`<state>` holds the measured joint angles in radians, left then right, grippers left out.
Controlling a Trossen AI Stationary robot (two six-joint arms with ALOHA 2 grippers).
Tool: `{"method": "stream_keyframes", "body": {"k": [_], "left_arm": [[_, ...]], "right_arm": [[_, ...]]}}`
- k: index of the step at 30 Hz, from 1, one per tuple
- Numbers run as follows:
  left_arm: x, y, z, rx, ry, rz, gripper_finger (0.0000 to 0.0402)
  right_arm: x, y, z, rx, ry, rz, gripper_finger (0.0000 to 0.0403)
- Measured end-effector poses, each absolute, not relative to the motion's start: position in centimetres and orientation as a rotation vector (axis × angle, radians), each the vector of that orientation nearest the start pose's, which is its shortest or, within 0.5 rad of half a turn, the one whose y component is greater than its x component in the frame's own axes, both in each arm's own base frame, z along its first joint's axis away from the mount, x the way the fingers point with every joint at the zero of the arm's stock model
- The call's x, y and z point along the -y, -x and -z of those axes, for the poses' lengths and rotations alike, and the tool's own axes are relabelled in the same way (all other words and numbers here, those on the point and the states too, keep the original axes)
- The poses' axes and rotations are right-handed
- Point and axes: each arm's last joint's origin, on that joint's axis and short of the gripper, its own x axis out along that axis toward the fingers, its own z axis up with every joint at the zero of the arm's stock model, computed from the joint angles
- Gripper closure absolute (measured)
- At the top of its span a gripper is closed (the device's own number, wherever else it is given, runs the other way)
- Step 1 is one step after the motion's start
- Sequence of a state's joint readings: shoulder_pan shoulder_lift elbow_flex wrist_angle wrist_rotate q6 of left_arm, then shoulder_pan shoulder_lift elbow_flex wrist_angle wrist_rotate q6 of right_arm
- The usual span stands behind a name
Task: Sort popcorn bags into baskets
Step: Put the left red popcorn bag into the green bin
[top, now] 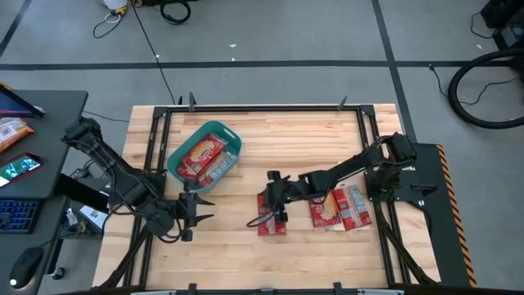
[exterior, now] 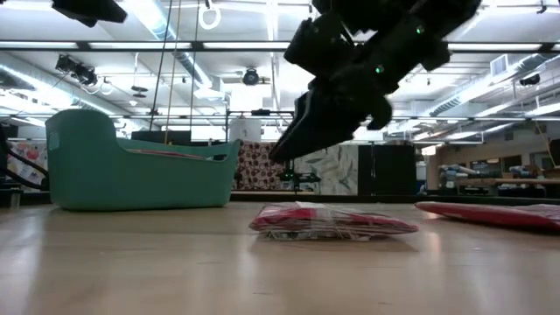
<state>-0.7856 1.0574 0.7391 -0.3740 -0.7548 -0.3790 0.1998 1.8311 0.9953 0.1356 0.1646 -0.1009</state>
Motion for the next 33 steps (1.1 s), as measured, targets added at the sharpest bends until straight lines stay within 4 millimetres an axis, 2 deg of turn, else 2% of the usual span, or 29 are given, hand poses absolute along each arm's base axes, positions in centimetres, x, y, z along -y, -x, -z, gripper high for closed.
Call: {"method": "stream_keyframes", "body": {"k": [6,11,15,20,24,26,29,33], "left_arm": [[14.3,-17.1,-24.3,-0.558,-0.160,-0.028,0.0248],[14.8,-17.7,-23.7,-0.561,-0.198,-0.020,0.0248],[15.1,-18.0,-23.8,-0.543,-0.169,0.009,0.0248],[15.1,-18.0,-23.9,-0.537,-0.159,0.017,0.0248],[15.0,-18.2,-23.9,-0.533,-0.185,0.018,0.0248],[14.8,-18.4,-24.0,-0.524,-0.194,0.014,0.0248],[14.6,-18.7,-24.1,-0.513,-0.209,0.010,0.0248],[14.5,-18.8,-24.1,-0.517,-0.213,0.003,0.0248]], "right_arm": [[-8.7,-34.8,-15.2,-0.952,0.141,-0.179,0.0233],[-11.5,-34.2,-14.9,-0.942,0.070,-0.375,0.0233],[-12.6,-34.6,-13.1,-0.936,0.077,-0.420,0.0233],[-12.1,-35.9,-11.1,-0.884,0.133,-0.372,0.0233],[-10.6,-37.9,-10.6,-0.751,0.171,-0.320,0.0233],[-10.0,-38.8,-11.1,-0.681,0.214,-0.301,0.0233],[-9.7,-40.2,-13.0,-0.568,0.276,-0.275,0.0233],[-9.8,-40.3,-14.8,-0.573,0.347,-0.264,0.0233]]}}
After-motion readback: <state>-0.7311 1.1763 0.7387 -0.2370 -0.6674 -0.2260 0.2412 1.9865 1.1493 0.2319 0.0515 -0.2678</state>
